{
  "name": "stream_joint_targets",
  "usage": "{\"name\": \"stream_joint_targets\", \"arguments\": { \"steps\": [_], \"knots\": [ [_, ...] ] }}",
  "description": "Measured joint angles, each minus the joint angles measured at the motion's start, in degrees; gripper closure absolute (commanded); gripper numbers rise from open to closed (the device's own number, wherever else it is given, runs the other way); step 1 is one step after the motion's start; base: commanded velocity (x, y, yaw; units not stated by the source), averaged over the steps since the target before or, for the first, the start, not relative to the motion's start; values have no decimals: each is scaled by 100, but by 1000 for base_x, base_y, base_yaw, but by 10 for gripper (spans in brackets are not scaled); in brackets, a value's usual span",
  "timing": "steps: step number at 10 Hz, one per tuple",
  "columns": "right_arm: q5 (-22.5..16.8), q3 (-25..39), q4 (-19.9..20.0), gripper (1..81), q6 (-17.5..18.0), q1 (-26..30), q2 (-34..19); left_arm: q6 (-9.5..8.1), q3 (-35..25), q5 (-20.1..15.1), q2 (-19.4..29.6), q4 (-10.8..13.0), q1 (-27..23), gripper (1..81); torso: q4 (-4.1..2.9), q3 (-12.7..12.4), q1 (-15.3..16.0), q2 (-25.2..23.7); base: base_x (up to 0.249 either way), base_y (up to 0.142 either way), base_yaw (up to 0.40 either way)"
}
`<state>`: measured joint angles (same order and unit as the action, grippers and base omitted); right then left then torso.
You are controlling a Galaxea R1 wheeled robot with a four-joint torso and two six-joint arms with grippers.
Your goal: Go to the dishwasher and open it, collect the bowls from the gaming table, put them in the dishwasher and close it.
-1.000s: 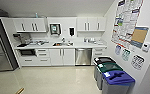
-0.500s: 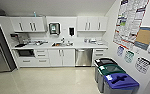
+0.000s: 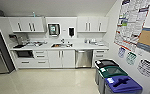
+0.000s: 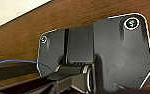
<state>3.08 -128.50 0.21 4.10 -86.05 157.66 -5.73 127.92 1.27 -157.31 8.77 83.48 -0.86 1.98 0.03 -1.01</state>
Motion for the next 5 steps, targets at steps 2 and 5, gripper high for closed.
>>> {"name": "stream_joint_targets", "arguments": {
  "steps": [2, 5],
  "knots": [
    [30, 0, 0, 10, 0, 69, -2, 2, 0, 24, 0, 0, -94, 10, 0, 2, 5, 2, 170, 0, 0],
    [20, 0, -2, 10, 0, 45, -5, 2, 0, 13, -2, 0, -57, 10, 0, 2, 5, 2, 170, 0, 0]
  ]
}}
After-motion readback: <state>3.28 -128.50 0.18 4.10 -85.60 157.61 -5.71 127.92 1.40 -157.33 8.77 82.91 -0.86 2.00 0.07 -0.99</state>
